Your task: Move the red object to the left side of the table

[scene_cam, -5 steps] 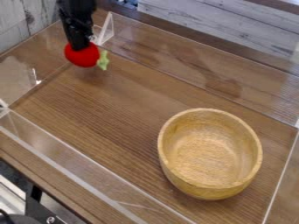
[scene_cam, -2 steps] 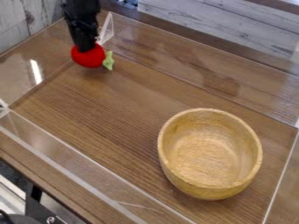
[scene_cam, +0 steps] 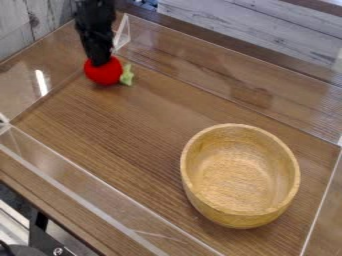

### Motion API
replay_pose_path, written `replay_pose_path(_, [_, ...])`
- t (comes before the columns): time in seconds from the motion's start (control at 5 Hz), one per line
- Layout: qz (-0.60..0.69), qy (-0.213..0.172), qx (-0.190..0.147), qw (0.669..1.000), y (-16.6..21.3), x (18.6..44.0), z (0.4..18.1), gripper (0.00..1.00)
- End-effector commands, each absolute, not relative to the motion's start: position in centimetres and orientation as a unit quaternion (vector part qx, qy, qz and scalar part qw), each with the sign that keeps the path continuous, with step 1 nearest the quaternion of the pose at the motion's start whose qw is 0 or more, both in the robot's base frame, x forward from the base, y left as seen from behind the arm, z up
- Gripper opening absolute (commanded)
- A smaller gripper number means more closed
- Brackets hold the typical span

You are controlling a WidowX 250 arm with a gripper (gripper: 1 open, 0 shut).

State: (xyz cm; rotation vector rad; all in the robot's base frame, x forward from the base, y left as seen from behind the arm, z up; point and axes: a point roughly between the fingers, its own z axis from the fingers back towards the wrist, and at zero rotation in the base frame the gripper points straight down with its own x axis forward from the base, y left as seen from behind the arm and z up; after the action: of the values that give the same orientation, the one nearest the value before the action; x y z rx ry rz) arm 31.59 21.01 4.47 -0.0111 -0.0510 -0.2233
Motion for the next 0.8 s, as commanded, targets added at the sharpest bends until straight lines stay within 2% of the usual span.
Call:
replay_pose_path(0.0, [-0.106, -0.049, 0.019, 0.993, 21.4, 30.5, 6.3, 0.0])
replay_pose_path(0.6, [-0.102, -0.043, -0.015, 0.994, 21.6, 28.0, 5.2, 0.0])
